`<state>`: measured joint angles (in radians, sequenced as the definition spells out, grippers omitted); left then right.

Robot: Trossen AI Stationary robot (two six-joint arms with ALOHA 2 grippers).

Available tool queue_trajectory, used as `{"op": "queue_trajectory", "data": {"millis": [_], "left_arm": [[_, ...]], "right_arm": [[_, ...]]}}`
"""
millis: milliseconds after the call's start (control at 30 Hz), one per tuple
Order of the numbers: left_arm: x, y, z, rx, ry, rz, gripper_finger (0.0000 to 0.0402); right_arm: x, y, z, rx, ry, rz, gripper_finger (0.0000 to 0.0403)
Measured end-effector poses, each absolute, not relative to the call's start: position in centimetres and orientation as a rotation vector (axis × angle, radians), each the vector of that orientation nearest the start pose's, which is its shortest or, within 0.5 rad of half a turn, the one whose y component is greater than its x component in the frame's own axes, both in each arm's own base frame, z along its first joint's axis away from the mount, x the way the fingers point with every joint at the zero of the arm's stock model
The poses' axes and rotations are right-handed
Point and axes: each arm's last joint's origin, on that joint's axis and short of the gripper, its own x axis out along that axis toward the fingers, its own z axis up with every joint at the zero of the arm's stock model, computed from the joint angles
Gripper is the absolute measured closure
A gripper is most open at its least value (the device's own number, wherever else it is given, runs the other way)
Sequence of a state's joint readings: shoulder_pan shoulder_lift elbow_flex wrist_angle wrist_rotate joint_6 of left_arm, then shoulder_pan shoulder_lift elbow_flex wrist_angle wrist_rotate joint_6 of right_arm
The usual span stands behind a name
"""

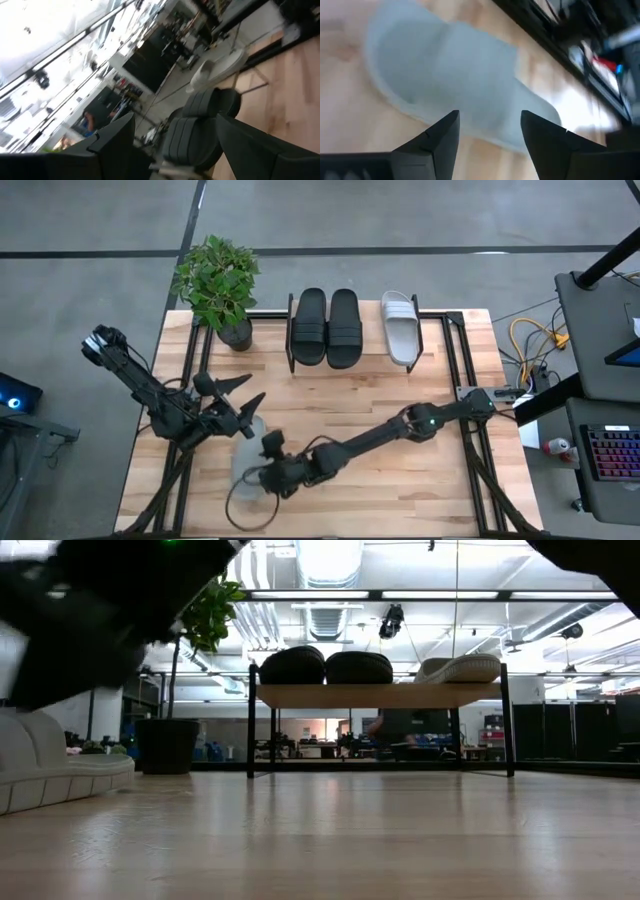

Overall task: Pick and place slides into the shelf
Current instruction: Put the gray slide on the shelf

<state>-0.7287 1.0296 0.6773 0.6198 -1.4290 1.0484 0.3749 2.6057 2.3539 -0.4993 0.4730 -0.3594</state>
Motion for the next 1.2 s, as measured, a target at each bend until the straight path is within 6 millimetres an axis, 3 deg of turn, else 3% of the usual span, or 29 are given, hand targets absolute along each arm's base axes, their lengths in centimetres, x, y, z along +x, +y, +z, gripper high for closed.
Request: {"op": "queue_trajectory", "data": {"millis": [200,667,833,1200], "left_arm": [[17.0,-11.3,31.8,0.738,0.27,0.727,0.0139],[16.2,-12.2,28.5,0.656,0.271,0.752,0.0139],[16.0,-14.0,27.5,0.685,0.258,0.687,0.0139],[16.7,-18.8,23.1,0.824,0.26,0.574,0.0139]], "right_arm": [[52.1,16.7,19.5,-0.563,0.846,-0.04,0.02],[49.3,13.3,25.4,-0.586,0.945,-0.203,0.02],[48.0,11.6,28.0,-0.558,0.963,-0.243,0.02],[44.6,8.3,35.2,-0.501,0.884,-0.297,0.02]]}}
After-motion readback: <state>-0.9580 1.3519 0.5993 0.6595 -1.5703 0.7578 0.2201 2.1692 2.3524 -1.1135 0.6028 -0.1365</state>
